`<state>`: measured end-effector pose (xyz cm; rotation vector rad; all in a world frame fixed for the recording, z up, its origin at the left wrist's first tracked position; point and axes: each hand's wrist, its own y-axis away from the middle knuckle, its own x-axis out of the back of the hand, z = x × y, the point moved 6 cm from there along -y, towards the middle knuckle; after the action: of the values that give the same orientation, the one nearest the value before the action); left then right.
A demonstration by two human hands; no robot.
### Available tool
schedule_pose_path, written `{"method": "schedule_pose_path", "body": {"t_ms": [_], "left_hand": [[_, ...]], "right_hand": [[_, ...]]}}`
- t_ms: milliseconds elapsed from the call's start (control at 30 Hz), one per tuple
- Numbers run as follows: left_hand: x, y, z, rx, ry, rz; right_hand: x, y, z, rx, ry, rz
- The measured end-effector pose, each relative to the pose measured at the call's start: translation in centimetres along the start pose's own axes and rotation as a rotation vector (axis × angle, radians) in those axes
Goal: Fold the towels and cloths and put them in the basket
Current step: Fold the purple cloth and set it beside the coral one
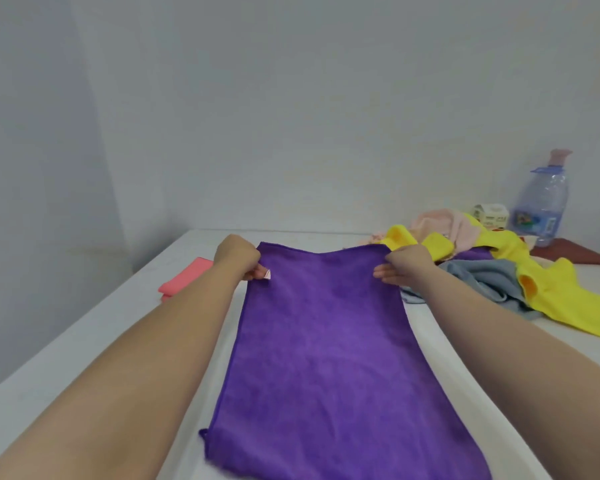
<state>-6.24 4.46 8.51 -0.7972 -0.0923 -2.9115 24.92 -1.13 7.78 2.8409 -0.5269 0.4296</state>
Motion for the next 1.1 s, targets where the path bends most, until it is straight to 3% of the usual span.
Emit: {"method": "schedule_pose_path", "body": {"t_ms": [133,267,400,533,667,767,867,967,1033,1100], "left_hand": [[-1.0,-0.8,0.0,0.064,0.416,-0.006],[-1.3,-1.7,1.7,0.026,0.678,-0.002],[-1.6,-2.1,1.8,0.033,0.87,-0.045],[-2.5,-1.4,-1.3,0.133,0.858,-0.005],[-3.3,1.0,-4.5,0.241,0.876,-0.012],[-3.0,3.1,-5.3,0.255,0.87,-0.045],[-2.0,5.3,-5.8,0.188,0.689,-0.065],[-1.9,7.0,-7.2,0.112,0.487,-0.083],[-2.1,7.7,-7.6,0.064,0.464,-0.125],[-2.0,7.8,-7.4,0.035,0.463,-0.149]], "right_hand": [[-1.4,-2.0,0.2,0.071,-0.022,-0.02],[-1.3,-3.2,-2.9,0.315,-0.031,0.105],[-0.7,-3.6,-5.2,0.379,-0.136,0.127],[-0.1,-3.3,-1.9,0.222,-0.257,0.15],[-0.1,-1.6,3.9,-0.037,-0.573,0.128],[0.1,0.7,5.5,-0.053,-0.629,0.126],[0.5,3.0,6.4,-0.051,-0.501,0.06],[1.1,4.8,7.9,-0.048,-0.186,-0.057],[1.4,5.4,8.4,-0.025,0.048,-0.116],[1.6,5.5,8.3,0.011,0.126,-0.114]]}}
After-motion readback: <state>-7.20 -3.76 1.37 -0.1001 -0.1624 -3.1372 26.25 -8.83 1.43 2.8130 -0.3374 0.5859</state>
